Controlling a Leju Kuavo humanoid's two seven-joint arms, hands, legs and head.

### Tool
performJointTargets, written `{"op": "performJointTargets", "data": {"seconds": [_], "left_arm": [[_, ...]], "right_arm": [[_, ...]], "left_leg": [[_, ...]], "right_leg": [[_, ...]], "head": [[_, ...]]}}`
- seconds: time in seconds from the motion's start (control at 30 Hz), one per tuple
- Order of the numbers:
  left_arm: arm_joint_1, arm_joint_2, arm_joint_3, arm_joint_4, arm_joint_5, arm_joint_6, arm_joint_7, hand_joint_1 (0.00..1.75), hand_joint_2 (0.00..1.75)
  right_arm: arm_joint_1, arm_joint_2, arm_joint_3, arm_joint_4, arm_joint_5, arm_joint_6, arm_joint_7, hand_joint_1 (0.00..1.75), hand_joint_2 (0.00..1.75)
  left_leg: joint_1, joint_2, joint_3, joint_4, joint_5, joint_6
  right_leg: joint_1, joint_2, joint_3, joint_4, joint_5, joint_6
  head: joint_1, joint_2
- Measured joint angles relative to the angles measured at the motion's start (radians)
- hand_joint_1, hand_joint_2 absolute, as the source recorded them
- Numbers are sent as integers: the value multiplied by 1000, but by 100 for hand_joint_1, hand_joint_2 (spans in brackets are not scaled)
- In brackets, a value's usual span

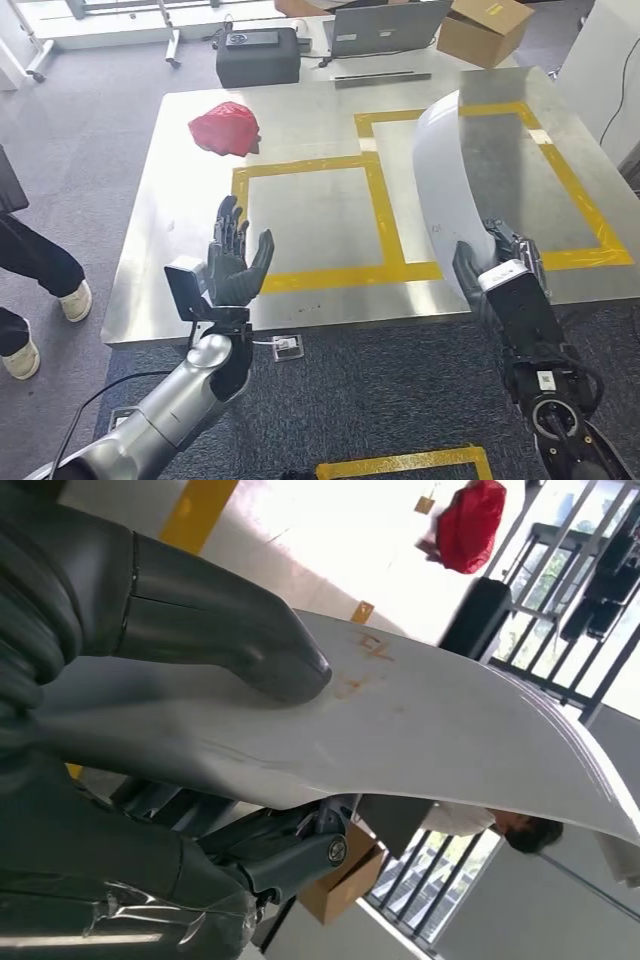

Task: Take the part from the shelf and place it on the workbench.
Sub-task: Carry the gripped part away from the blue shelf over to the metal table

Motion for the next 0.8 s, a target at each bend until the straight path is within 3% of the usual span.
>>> {"op": "performJointTargets", "data": {"seconds": [0.03, 0.07, 0.13, 0.17, 0.23, 0.3, 0.33, 0.37, 0.4, 0.47, 0.53, 0.57, 0.7, 0.8], "left_arm": [[0, 0, 0, 0, 0, -1, -1, 0, 175], [-1, 0, 0, 0, 0, -1, -2, 0, 175], [-5, 0, 0, -1, 0, -1, -3, 0, 175], [-7, -1, 0, -1, 1, -2, -3, 0, 175], [-8, -1, 0, -2, 0, -3, -4, 0, 175], [-7, -2, 0, -2, 0, -3, -4, 0, 175], [-7, -2, 0, -2, 0, -3, -4, 0, 175], [-7, -3, 0, -2, 0, -2, -4, 0, 175], [-7, -4, 0, -2, 0, -2, -4, 0, 175], [-8, -6, 0, -1, -1, 1, -4, 0, 175], [-10, -8, 0, -1, -2, 6, -4, 0, 175], [-11, -9, 0, -1, -4, 10, -4, 0, 175], [-15, -10, 0, -1, -21, 35, -9, 0, 175], [-18, -11, 0, -4, -26, 52, -12, 0, 175]], "right_arm": [[-2, 1, 1, 1, 0, 1, 0, 175, 175], [-4, 2, 2, 2, 0, 2, 0, 175, 175], [-9, 2, 3, 2, 1, 5, 2, 175, 175], [-11, 2, 3, 2, 3, 6, 2, 175, 175], [-16, 2, 5, 4, 7, 11, 7, 175, 175], [-18, 2, 9, 7, 12, 19, 13, 175, 175], [-19, 2, 12, 8, 15, 23, 16, 175, 175], [-20, 2, 14, 10, 17, 27, 19, 175, 175], [-23, 2, 16, 12, 18, 31, 21, 175, 175], [-31, 2, 20, 15, 18, 39, 26, 175, 175], [-41, 3, 25, 18, 17, 48, 31, 175, 175], [-45, 4, 28, 20, 15, 52, 33, 175, 175], [-66, 11, 40, 31, 13, 72, 36, 175, 175], [-87, 19, 49, 43, 9, 89, 37, 175, 175]], "left_leg": [[-3, -1, 7, -32, 40, 4], [-4, -1, 10, -41, 51, 8], [-4, -3, 26, -40, 36, 21], [-3, -3, 37, -41, 29, 28], [-2, -3, 60, -42, 15, 39], [-3, -4, 81, -42, -3, 44], [-4, -5, 94, -42, -13, 45], [-5, -7, 107, -42, -24, 46], [-7, -9, 123, -42, -34, 45], [-11, -10, 153, -41, -55, 44], [-14, -12, 166, -39, -72, 37], [-16, -12, 165, -35, -79, 34], [-17, -9, 159, -29, -81, 44], [-17, -8, 164, -39, -82, 42]], "right_leg": [[2, 2, 9, -3, -12, 6], [4, 4, 17, -3, -18, 11], [2, 2, 18, 15, -19, 21], [1, -1, 4, 51, -16, 24], [1, -8, -66, 172, -33, 28], [3, -10, -150, 287, -93, 30], [3, -10, -178, 309, -120, 29], [3, -10, -192, 300, -127, 28], [4, -10, -193, 261, -105, 24], [10, -11, -172, 125, 16, 10], [18, -11, -155, 30, 106, -2], [20, -10, -151, 14, 124, -3], [21, -6, -148, 14, 131, 9], [22, -4, -148, 14, 126, 3]], "head": [[1, 0], [3, 0], [7, 0], [8, 0], [13, 0], [17, 0], [19, 0], [20, 0], [22, 0], [26, 0], [29, 0], [30, 0], [31, 0], [31, 0]]}}
